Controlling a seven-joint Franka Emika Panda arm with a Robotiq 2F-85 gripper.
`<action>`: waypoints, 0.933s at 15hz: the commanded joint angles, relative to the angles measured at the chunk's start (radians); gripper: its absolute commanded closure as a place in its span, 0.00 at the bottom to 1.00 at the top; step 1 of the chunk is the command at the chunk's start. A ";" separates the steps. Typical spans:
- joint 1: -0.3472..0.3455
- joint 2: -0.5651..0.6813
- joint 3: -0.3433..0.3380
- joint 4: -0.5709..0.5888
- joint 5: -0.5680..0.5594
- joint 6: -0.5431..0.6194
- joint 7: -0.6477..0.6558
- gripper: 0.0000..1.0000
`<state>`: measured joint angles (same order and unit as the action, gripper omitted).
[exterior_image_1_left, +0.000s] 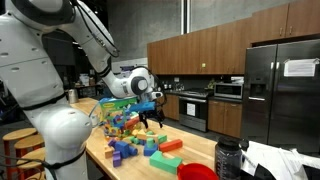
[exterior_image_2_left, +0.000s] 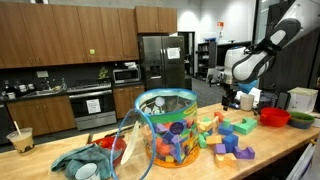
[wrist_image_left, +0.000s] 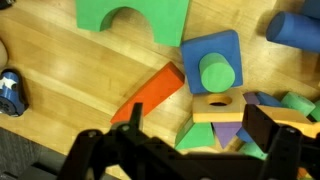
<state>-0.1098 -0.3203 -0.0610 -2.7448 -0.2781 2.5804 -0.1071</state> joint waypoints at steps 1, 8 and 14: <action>0.038 -0.001 -0.016 0.058 0.061 -0.081 -0.081 0.00; 0.084 0.010 -0.045 0.276 0.135 -0.236 -0.275 0.00; 0.116 0.050 -0.053 0.391 0.190 -0.279 -0.379 0.00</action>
<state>-0.0243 -0.3095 -0.0972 -2.4179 -0.1343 2.3332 -0.4241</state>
